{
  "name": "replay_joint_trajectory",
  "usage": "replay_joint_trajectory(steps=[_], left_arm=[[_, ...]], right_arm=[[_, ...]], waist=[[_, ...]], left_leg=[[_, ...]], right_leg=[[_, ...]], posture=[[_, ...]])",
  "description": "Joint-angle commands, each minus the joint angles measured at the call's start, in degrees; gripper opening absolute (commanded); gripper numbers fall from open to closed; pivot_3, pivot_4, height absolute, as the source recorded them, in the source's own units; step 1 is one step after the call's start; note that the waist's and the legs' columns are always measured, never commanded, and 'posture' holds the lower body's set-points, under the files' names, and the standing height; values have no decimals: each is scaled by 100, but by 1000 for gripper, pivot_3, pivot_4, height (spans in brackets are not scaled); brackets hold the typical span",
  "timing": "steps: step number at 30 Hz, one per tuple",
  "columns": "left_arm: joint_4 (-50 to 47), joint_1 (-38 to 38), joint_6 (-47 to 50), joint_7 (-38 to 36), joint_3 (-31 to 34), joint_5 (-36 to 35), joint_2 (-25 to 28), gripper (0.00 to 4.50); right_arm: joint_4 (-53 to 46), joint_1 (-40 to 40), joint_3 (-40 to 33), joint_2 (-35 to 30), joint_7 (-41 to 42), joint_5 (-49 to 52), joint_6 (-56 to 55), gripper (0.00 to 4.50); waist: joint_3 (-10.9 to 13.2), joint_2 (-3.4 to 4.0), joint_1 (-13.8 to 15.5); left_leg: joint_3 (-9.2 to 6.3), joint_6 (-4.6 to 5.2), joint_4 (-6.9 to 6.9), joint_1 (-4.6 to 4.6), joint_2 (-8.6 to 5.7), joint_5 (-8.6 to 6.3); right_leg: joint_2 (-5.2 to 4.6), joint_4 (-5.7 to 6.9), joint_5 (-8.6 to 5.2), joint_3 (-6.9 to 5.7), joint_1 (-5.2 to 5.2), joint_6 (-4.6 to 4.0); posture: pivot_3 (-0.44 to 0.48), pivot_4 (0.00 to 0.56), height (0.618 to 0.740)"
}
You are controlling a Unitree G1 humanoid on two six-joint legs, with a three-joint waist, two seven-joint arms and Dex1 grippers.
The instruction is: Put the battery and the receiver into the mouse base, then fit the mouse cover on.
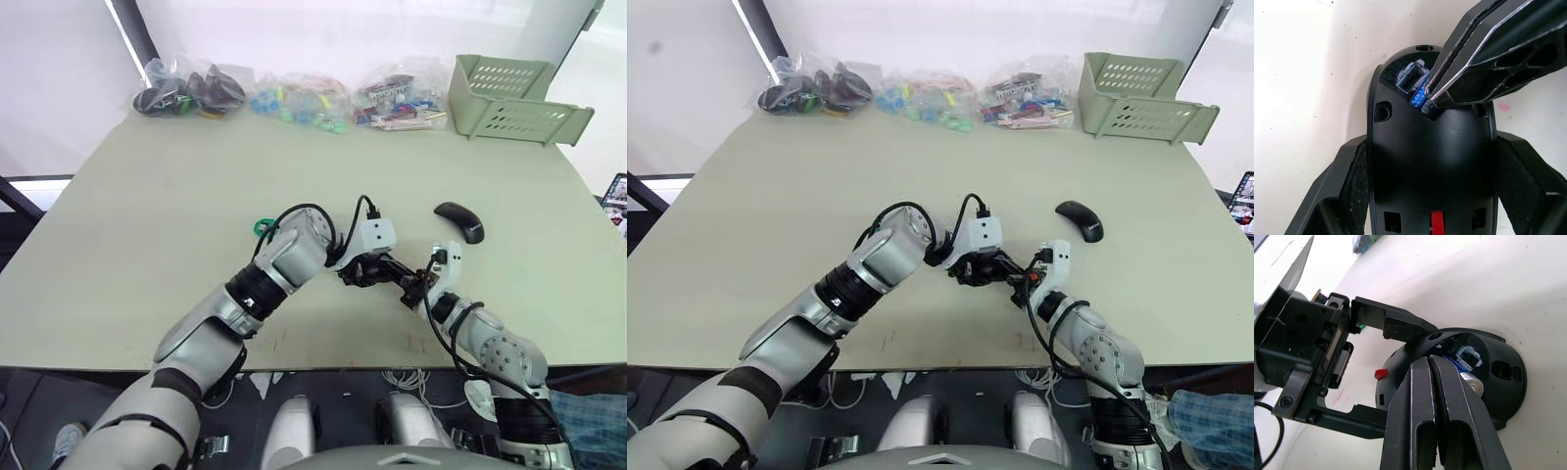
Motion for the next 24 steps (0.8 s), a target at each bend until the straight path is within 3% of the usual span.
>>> replay_joint_trajectory(steps=[1,6,12,20,24], left_arm=[[-44,97,-37,-159,-226,-52,-33,2956],[-39,115,-29,-163,-213,-44,-13,2956],[-45,130,-23,-162,-211,-43,10,2956],[-22,166,-23,-143,-193,-34,51,2956],[-29,175,2,-136,-182,-30,54,2956]], right_arm=[[1259,480,-237,59,-1006,-368,932,76],[1391,488,-555,288,-1292,-191,1146,76],[1487,441,-862,382,-1539,-44,1268,76],[2097,513,-1297,622,-1985,277,1360,76],[2443,602,-1107,636,-1994,272,1238,76]], waist=[[-16,-5,-4],[-58,-32,-4],[-75,-39,-4],[-102,-37,-2],[-156,-37,-1]], left_leg=[[0,-1,-7,5,2,-1],[0,-28,-111,79,7,-16],[0,-31,-174,85,16,-18],[-1,-32,-196,85,19,-19],[-1,-33,-214,90,23,-19]], right_leg=[[-3,-1,-2,1,1,0],[-41,-58,-12,-31,55,-10],[-70,-99,2,-78,77,-47],[-173,-122,2,-220,78,-51],[-263,-152,2,-351,84,-51]], posture=[[0,150,740],[0,150,740],[0,150,740],[0,150,740],[0,150,740]])
